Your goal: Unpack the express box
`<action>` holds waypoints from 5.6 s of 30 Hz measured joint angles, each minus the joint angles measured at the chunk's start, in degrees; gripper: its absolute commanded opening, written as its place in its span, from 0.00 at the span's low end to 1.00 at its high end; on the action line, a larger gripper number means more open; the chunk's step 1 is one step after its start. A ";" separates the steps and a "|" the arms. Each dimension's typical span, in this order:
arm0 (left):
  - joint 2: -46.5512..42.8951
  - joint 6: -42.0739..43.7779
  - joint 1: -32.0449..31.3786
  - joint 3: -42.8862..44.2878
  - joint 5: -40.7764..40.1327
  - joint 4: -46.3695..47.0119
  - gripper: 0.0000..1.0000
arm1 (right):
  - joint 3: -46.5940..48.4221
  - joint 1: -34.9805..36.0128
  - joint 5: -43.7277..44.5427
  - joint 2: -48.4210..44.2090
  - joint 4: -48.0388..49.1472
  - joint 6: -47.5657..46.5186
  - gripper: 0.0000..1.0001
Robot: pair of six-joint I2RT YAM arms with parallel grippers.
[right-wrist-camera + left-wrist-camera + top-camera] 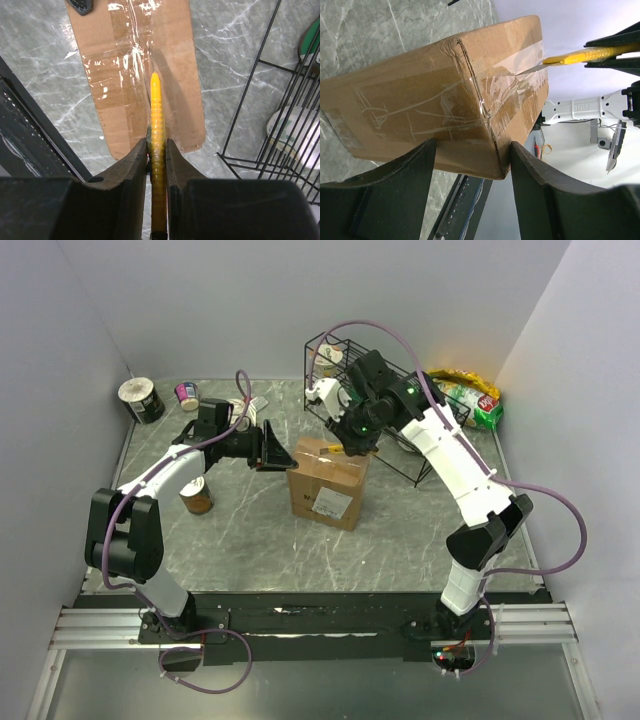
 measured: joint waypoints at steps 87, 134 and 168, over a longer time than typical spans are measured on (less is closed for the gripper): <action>-2.01 -0.02 -0.76 -1.97 -2.29 2.10 0.64 | 10.03 5.44 1.36 7.43 -0.28 0.46 0.00; 0.15 -0.22 -1.51 -0.50 -1.79 2.80 0.64 | -6.75 2.21 0.46 -3.06 4.28 -2.21 0.00; 2.03 -0.13 -2.16 1.33 -1.81 1.97 0.64 | -21.62 -1.99 1.20 -13.70 5.60 -8.22 0.00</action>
